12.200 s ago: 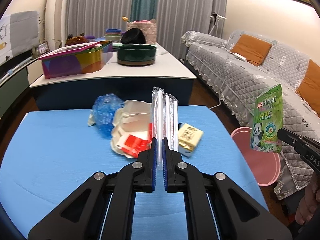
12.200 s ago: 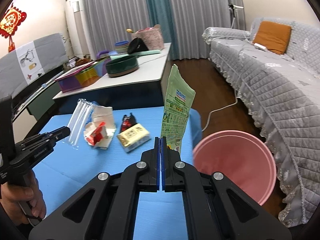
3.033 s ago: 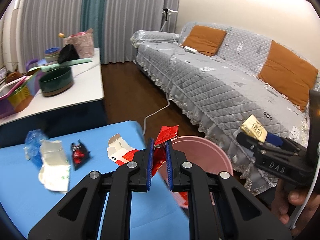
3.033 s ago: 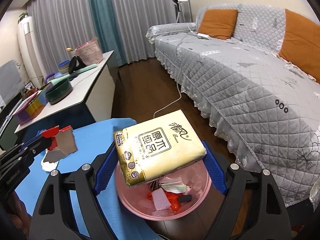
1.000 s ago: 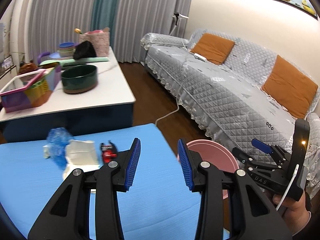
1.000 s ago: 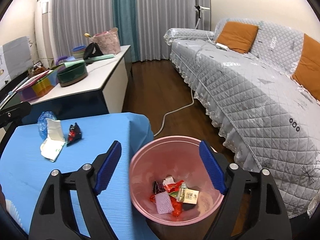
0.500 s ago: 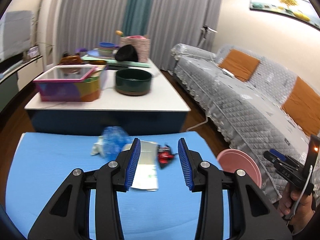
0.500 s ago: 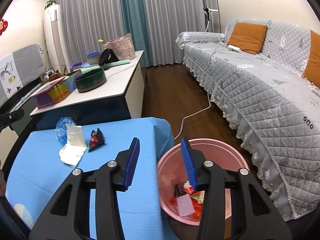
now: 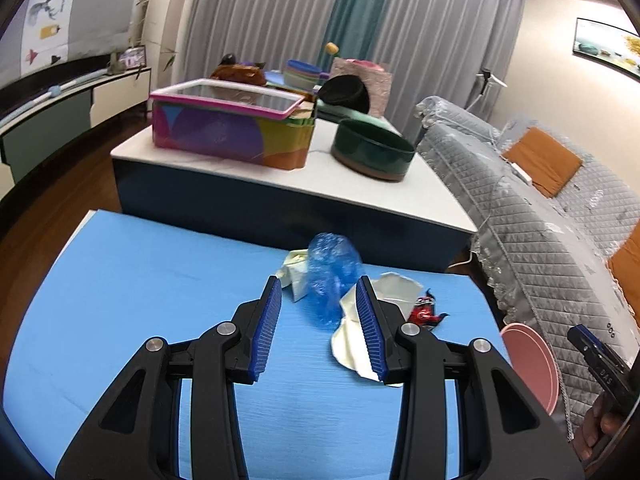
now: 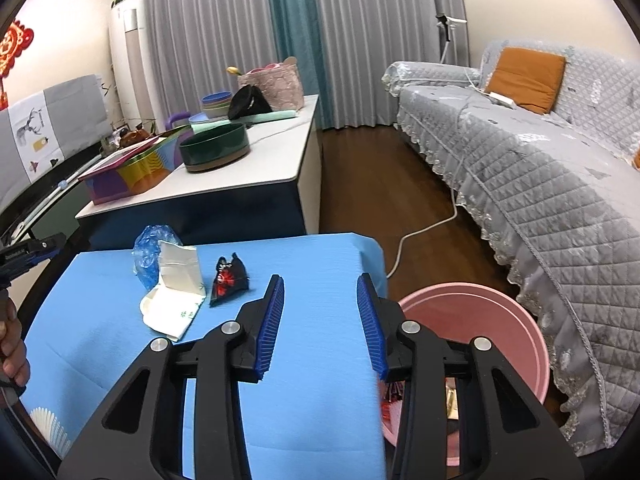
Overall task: Collect trash
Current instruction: 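Move both open tools back over the table, then grasp the white paper bag with the left tool while the right tool grasps the red-black snack bag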
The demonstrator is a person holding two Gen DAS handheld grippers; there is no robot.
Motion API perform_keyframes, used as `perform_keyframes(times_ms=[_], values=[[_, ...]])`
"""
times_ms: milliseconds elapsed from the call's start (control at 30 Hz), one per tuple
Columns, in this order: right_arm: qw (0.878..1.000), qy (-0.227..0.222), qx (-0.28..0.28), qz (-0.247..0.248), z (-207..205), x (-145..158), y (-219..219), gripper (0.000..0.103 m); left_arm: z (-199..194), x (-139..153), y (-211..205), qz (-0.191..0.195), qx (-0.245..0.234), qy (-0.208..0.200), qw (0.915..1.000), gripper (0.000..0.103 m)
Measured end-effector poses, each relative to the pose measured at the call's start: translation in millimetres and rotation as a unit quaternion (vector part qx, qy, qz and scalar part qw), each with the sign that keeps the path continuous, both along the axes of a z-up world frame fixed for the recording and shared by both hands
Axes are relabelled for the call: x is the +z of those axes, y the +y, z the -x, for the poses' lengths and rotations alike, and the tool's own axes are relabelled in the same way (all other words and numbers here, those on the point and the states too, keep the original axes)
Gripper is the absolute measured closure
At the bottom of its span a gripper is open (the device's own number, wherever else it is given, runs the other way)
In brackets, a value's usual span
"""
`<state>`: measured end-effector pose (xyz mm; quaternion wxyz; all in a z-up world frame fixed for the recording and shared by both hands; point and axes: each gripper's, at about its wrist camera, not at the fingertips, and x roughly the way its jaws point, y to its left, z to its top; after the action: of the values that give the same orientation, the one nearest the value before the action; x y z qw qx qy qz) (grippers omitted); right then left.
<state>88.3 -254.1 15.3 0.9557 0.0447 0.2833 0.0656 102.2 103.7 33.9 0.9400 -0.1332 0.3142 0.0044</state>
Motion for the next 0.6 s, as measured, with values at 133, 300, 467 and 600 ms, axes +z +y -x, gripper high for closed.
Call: perform_keyframes(times_ms=[133,300,467,600], values=[[1.000,0.004,0.010,-0.002,-10.3,-5.2,11.4,0.064,-9.1,-13.9,-1.6,-0.002,0.003,0.016,0.9999,0.070],[1.000,0.013,0.021,-0.008,-25.2,-14.4,27.9,0.064,-19.7,-29.3,-8.1,-0.010,-0.006,0.031,0.9995,0.073],[0.999,0.021,0.038,-0.005,-40.4,-29.8,51.7,0.064,-30.4,-49.0,-14.1,-0.016,-0.018,0.044,0.9988,0.075],[0.998,0.030,0.052,0.000,-54.8,-42.6,69.1,0.064,-38.0,-66.1,-15.2,-0.007,-0.023,0.059,0.9980,0.078]])
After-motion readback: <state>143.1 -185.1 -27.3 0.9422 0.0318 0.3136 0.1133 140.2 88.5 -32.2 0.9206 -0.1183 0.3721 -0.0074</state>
